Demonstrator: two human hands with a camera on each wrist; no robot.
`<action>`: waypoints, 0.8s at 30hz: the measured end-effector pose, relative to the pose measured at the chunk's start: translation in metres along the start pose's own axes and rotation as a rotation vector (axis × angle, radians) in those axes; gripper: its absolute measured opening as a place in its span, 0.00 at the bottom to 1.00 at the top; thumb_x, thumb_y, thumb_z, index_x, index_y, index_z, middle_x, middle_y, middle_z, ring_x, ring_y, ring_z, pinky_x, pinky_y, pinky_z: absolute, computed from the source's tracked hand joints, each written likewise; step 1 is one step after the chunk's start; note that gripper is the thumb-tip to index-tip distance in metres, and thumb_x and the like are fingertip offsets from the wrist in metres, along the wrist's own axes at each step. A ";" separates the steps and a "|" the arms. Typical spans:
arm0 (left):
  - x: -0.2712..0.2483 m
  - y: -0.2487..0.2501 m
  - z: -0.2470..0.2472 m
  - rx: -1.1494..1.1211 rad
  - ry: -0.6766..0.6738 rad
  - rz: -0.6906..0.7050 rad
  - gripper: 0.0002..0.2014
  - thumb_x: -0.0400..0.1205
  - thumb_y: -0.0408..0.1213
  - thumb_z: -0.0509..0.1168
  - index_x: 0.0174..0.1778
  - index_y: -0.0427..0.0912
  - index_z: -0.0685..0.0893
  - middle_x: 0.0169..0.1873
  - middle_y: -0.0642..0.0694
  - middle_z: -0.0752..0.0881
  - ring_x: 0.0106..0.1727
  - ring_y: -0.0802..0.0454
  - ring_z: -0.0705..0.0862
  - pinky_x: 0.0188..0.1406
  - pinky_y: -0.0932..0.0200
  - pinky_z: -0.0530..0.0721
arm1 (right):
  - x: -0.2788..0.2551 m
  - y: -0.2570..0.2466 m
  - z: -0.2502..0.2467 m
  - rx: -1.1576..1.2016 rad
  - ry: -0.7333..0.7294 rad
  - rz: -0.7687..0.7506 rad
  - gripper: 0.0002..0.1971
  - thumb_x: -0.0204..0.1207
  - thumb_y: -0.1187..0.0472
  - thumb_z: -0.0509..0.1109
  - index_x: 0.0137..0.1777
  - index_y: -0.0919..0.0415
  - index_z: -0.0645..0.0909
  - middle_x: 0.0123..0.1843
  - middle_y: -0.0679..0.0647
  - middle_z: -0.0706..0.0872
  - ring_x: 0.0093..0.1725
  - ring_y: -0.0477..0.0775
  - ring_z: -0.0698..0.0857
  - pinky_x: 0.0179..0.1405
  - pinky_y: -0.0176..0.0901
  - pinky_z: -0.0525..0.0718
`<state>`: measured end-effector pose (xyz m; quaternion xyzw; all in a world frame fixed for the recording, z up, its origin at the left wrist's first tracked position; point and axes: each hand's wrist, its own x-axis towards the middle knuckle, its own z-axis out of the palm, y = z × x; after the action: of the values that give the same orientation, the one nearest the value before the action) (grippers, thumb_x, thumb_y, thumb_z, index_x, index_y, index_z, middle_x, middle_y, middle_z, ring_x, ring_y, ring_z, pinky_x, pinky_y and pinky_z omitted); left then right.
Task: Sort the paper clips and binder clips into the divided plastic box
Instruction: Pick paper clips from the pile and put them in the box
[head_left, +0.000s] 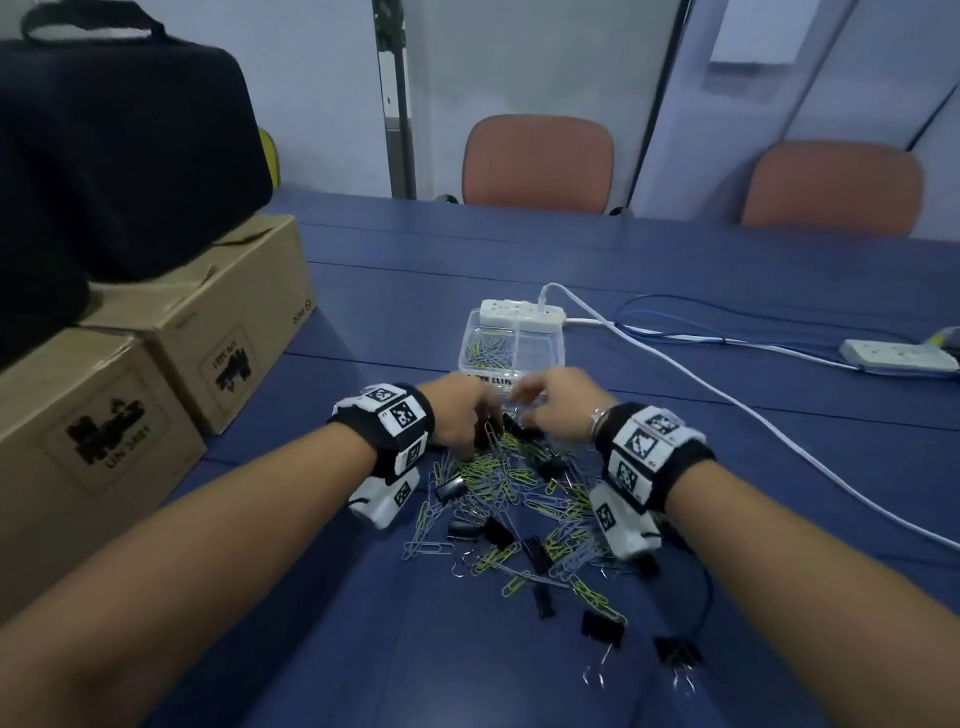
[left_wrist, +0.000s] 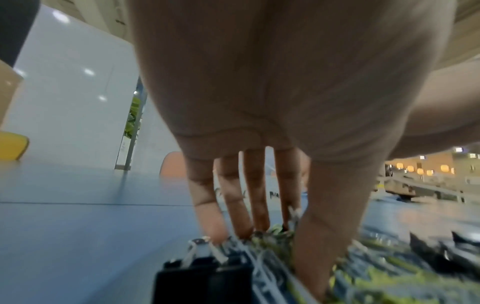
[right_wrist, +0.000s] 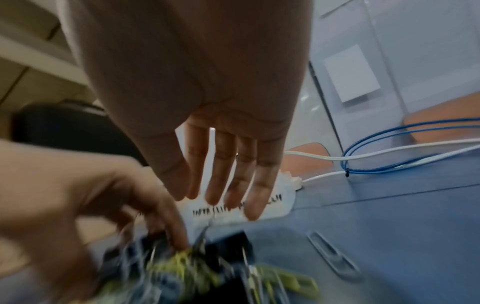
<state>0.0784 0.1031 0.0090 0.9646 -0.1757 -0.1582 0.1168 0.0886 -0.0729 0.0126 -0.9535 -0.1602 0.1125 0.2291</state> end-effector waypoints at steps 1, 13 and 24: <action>-0.002 0.001 0.001 0.020 0.033 0.001 0.25 0.68 0.29 0.79 0.62 0.48 0.89 0.46 0.47 0.89 0.50 0.48 0.87 0.43 0.60 0.81 | -0.005 0.002 0.008 -0.063 -0.009 -0.023 0.20 0.73 0.65 0.72 0.65 0.50 0.87 0.64 0.53 0.88 0.58 0.54 0.87 0.57 0.43 0.84; -0.028 -0.033 -0.013 -0.081 0.230 -0.081 0.22 0.66 0.45 0.84 0.56 0.50 0.90 0.43 0.55 0.86 0.47 0.52 0.84 0.44 0.63 0.74 | -0.013 0.016 0.006 0.053 0.074 0.043 0.16 0.75 0.70 0.73 0.59 0.54 0.91 0.58 0.50 0.90 0.57 0.51 0.87 0.52 0.36 0.79; -0.028 -0.054 -0.003 -0.068 0.178 -0.234 0.21 0.67 0.45 0.84 0.55 0.47 0.90 0.53 0.48 0.89 0.50 0.48 0.84 0.48 0.59 0.76 | -0.023 0.034 -0.025 0.498 0.090 0.152 0.06 0.73 0.62 0.77 0.48 0.55 0.92 0.46 0.50 0.93 0.40 0.49 0.88 0.32 0.38 0.79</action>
<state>0.0706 0.1634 0.0040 0.9842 -0.0457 -0.0904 0.1454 0.0832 -0.1195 0.0212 -0.8812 -0.0452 0.1227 0.4543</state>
